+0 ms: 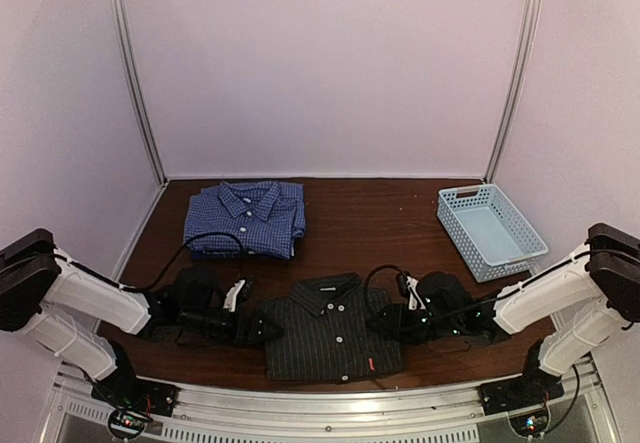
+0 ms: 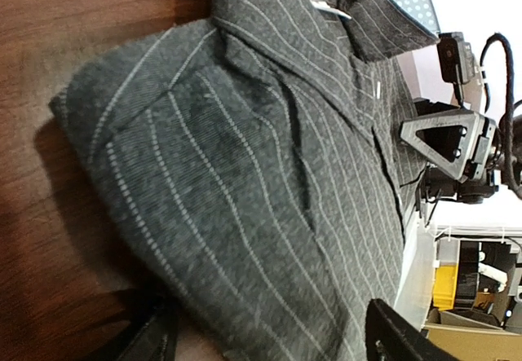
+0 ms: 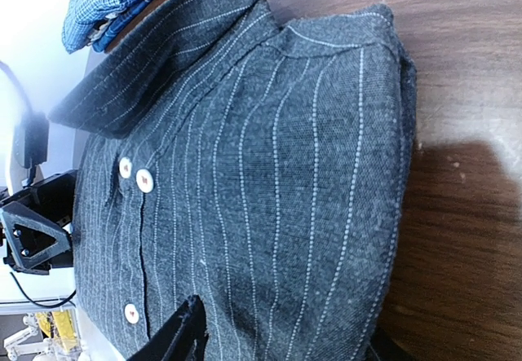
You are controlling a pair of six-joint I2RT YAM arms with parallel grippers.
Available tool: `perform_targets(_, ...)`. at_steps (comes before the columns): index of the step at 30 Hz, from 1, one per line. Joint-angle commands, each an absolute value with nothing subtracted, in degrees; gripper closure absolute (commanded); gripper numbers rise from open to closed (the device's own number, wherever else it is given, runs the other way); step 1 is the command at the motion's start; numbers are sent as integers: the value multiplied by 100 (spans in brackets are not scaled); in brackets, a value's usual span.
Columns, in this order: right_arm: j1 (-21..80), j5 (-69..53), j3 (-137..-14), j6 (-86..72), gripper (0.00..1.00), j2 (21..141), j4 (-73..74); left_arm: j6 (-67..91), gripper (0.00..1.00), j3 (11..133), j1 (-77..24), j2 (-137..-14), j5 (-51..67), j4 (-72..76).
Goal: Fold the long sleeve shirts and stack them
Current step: Pick up the square-folded shirt from the square-folded shirt.
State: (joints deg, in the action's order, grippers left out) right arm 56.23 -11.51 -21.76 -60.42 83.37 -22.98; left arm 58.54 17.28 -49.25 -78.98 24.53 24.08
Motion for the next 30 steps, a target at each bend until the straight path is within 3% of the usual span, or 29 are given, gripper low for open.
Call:
perform_targets(1,5751,-1233,-2061,-6213,46,8548,-2370,6043,24,1679,-4981,-8291,2653,2892)
perform_targets(6,5859,-1204,-2065,-6264,48,8664,-2649,6143,42,1715,-5018,-8719,2855,3458)
perform_targets(8,5886,-1230,-2030,-6280,53,8744,-2922,6138,50,1766,-5018,-8820,2935,3673)
perform_targets(14,5897,-1354,-1875,-6239,76,8797,-3767,5856,73,2024,-5014,-8740,2946,3581)
perform_targets(18,5879,-1468,-1894,-6176,93,8746,-4072,5641,100,2269,-5002,-8555,2903,3266)
perform_targets(20,5876,-1496,-1953,-6120,100,8613,-4026,5530,100,2423,-4993,-8374,2858,2988)
perform_targets(30,5825,-846,-3607,-5092,100,7598,-1391,4281,100,3847,-4207,-7282,2603,605)
